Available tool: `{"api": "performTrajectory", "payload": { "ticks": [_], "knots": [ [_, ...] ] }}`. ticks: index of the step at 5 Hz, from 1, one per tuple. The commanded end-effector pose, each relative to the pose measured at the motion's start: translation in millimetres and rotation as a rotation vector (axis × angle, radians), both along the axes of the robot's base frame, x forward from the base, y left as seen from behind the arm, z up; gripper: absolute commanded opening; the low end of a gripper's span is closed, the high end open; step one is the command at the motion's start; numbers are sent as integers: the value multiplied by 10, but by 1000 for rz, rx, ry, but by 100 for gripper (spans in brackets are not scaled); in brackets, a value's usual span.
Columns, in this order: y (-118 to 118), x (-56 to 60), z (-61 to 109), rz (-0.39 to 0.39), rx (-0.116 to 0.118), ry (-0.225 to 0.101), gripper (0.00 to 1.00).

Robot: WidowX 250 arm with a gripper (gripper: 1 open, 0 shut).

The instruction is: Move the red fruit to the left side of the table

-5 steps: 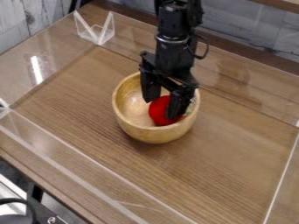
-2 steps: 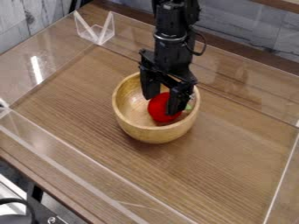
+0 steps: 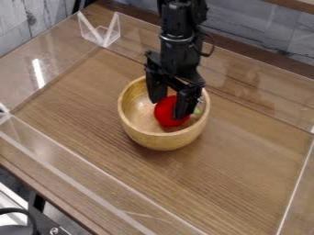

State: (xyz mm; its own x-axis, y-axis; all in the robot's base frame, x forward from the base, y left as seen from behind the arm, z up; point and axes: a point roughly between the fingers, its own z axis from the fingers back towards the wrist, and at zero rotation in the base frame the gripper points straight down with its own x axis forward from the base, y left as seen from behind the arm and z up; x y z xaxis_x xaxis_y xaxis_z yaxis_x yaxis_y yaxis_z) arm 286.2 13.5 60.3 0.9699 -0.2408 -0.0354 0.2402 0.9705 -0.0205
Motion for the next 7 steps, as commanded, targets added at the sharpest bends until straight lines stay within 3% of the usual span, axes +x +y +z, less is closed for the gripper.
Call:
{"api": "performTrajectory", "payload": {
  "ticks": [1,6,7],
  "knots": [
    [40,99,115,-4,2,-52,100],
    [46,121,118,-4,0,-59,100],
    [49,119,135,-5,-4,-65,0]
  ]
}}
